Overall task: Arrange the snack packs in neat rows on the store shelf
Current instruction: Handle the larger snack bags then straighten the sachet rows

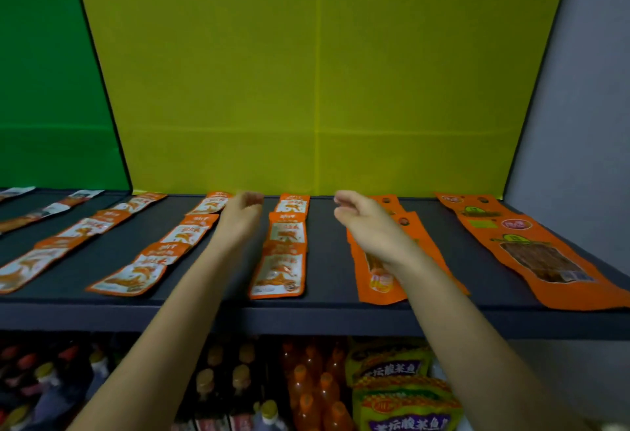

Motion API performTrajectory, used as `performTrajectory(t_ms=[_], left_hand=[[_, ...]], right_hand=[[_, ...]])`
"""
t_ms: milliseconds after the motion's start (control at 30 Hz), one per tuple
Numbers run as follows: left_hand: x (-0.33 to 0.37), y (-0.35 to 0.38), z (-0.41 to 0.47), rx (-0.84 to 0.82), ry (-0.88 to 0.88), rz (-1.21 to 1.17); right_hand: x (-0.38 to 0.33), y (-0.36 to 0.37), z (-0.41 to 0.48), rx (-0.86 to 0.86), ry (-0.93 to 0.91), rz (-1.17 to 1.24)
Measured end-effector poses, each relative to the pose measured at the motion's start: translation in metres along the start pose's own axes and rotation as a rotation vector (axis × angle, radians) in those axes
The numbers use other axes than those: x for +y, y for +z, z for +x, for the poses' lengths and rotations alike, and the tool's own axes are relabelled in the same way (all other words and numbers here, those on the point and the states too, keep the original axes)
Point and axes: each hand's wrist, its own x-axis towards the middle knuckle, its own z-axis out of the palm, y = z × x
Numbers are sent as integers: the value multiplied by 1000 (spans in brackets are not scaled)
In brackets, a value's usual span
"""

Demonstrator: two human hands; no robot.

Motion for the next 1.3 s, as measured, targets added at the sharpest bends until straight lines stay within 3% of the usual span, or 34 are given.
performTrajectory(t_ms=[200,567,867,1033,1167,1300], left_hand=[[-29,-4,13,-149,-128,158],[-36,9,17,-291,53,303],[-36,3,29,-274,11,280],[-28,-10,30,-205,60,252],[-17,-56,49,-115,122,199],[-20,-122,73,-56,112,174]], right_hand=[[-8,66,20,61,202,36],[-1,108,28,119,211,-221],[-1,95,43,107,271,-190],[-7,94,43,108,205,-187],[-31,94,44,122,79,-178],[-71,125,46,-3,56,-132]])
